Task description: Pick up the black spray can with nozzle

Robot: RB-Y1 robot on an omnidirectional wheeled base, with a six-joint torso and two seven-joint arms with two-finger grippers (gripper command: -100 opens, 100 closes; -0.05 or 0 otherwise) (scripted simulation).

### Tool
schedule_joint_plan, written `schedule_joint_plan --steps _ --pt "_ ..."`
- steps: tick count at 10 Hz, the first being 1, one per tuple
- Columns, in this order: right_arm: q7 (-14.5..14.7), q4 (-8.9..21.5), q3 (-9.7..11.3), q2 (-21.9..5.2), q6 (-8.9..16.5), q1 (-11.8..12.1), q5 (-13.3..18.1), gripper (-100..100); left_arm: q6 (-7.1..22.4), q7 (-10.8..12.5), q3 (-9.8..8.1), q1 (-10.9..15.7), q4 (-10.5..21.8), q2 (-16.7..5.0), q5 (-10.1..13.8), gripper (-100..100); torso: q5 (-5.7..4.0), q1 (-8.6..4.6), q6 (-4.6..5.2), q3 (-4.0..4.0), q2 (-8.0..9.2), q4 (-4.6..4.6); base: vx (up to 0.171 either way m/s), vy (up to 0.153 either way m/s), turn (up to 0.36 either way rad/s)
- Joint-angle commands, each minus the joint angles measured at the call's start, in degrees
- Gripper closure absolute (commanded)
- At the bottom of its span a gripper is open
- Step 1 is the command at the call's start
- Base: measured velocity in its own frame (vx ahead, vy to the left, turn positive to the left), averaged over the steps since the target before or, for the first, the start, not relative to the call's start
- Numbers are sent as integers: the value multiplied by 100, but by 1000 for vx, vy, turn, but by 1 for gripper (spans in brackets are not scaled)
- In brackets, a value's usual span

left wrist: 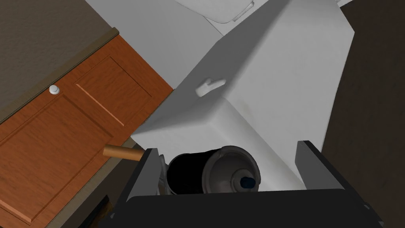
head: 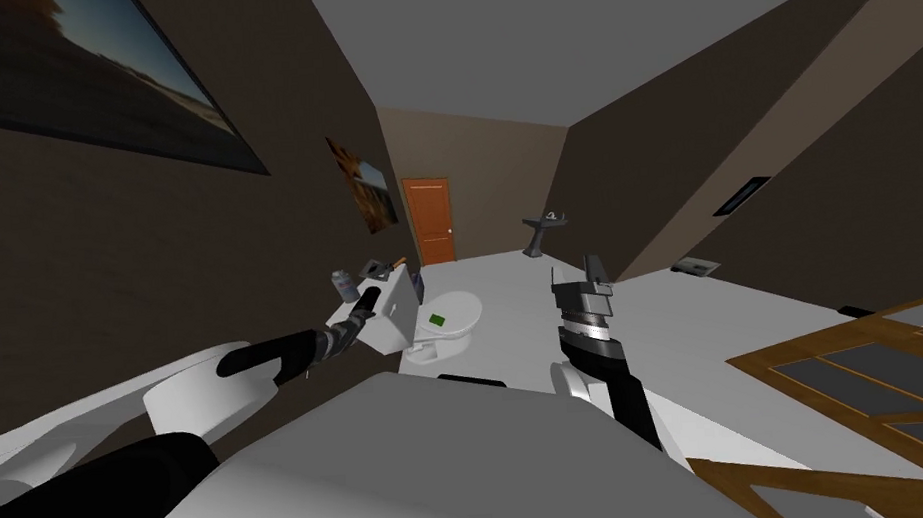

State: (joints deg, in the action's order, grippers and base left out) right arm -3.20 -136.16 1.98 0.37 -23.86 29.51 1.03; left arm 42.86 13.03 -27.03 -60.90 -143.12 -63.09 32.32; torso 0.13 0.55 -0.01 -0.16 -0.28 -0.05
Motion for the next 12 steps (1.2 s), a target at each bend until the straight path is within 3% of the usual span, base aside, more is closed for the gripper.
schedule_joint_plan --steps 1,4,5,6,7,9,10,11,12 --pt "0 0 0 0 0 0 0 0 176 26 -153 -82 -183 -94 -1 -100 0 0 0 0 0 0 56 127 1" --pt "0 0 0 0 0 0 0 0 383 53 -315 -194 -502 -204 -6 -100 3 10 0 -2 -4 0 83 152 14" --pt "0 0 0 0 0 0 0 0 330 43 -243 -167 -448 -157 -51 -100 5 15 0 -1 -2 0 31 76 -8" --pt "0 0 0 0 0 0 0 0 350 49 -244 -166 -460 -161 -55 0 1 -11 0 7 12 2 6 14 -3" --pt "0 0 1 1 0 -1 0 0 267 -9 -136 -101 -293 -110 -105 -100 -6 -34 0 13 22 5 12 -10 -70" --pt "0 0 2 2 0 -1 0 0 144 -94 27 -4 -46 -32 -180 -100 -11 -55 1 13 22 6 25 -28 -101" --pt "0 0 2 2 0 -1 0 0 196 -57 27 2 -119 -50 -195 -100 -12 -59 1 11 19 5 14 -14 -15" --pt "0 0 1 1 0 -1 0 0 189 -61 41 14 -103 -48 -202 100 -12 -55 -1 14 23 6 0 -2 18" --pt "0 0 1 1 0 -1 0 0 198 -60 46 3 -97 -46 -200 100 -15 -56 7 17 25 10 1 0 -13"
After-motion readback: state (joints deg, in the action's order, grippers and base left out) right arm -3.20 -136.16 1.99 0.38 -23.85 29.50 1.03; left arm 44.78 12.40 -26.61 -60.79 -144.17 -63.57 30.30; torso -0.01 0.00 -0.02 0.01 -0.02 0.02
